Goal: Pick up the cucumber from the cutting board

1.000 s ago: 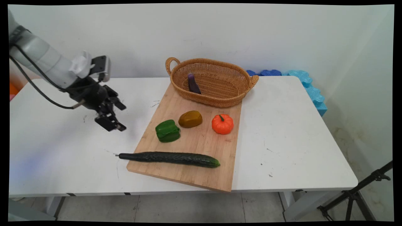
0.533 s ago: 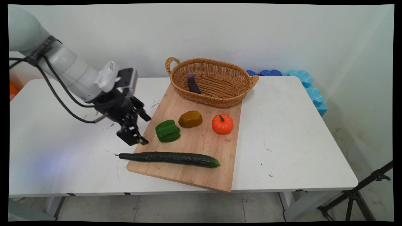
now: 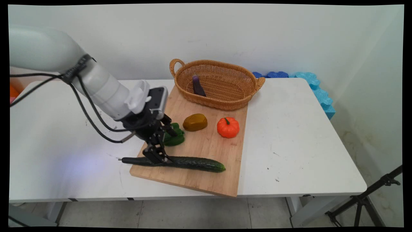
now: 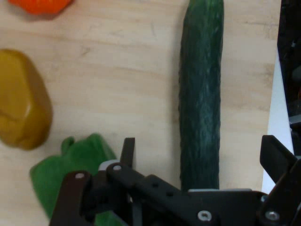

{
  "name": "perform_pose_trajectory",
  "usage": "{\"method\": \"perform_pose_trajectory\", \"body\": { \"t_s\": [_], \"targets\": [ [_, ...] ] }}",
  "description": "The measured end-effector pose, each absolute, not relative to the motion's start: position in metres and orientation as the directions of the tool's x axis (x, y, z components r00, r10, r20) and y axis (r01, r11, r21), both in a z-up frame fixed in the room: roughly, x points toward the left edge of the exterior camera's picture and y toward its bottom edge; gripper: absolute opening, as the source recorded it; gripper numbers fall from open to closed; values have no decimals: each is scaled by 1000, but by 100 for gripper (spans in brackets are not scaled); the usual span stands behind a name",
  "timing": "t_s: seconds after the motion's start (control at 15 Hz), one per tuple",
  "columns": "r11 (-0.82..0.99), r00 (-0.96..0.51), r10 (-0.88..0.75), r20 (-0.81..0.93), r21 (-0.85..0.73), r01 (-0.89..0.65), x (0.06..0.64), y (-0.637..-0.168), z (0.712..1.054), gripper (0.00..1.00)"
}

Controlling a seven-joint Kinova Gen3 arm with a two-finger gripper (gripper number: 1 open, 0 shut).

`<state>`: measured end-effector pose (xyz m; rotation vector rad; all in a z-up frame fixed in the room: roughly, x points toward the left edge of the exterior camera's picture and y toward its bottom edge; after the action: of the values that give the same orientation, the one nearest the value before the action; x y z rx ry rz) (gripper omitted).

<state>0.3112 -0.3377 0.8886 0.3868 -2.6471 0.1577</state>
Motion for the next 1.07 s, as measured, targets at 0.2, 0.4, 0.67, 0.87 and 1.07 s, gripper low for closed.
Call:
{"method": "perform_pose_trajectory", "body": {
  "t_s": [0.2, 0.4, 0.67, 0.87, 1.07],
  "targets": [
    [961, -865, -221, 451, -52, -273, 297, -339, 878, 100],
    [966, -874, -200, 444, -59, -251, 285, -341, 866, 100],
    [970, -883, -181, 434, -67, -233, 276, -342, 855, 100],
    [972, -887, -173, 427, -71, -224, 271, -343, 849, 100],
    [973, -891, -167, 422, -75, -218, 268, -343, 844, 100]
  ]
}}
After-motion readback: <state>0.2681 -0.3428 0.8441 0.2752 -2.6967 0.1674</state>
